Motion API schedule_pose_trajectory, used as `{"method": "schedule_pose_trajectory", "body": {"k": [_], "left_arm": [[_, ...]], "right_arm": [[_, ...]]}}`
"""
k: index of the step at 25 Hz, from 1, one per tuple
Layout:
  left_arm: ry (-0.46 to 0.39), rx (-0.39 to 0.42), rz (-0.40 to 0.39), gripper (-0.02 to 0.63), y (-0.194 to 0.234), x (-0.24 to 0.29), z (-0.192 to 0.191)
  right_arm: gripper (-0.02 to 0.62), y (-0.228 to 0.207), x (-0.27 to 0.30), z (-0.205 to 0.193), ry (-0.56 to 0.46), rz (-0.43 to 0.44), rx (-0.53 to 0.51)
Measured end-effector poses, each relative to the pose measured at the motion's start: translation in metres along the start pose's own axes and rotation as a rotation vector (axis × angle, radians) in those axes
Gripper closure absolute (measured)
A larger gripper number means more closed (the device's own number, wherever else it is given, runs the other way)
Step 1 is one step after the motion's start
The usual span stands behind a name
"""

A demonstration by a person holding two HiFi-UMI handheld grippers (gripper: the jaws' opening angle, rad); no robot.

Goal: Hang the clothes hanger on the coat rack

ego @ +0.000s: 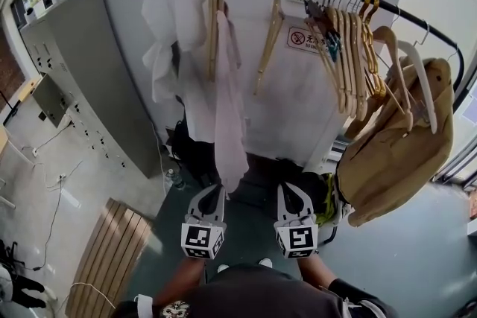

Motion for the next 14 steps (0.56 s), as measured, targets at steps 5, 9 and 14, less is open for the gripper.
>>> {"method": "schedule_pose_trajectory", "body": {"k": [5,9,14], "left_arm": [[0.009,0.004,0.0,0.597,-0.003,-0.001,-0.001],[0.012,0.006,-0.004,0.597,-0.007,0.0,-0.001],[0.007,0.002,-0.001,0.597,-0.013,-0.002,0.0]], "right_arm": [[0.58,0.0,0.001,0.001,-0.005,0.003,-0.002],[0.58,-0.002,-0.001,0.001,-0.016,0.003,-0.008],[0.58,-0.004,-0.006,0.002,-0.027,0.004,-0.018]]}}
Point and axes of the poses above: the fingertips, and each gripper's own axes: x forward along the fingers, y to its left, z out of its top, the point moved 8 cm from there along -x, backward along the fingers, and after that the axes turned 11 degrees about x, right-handed, at the moved point
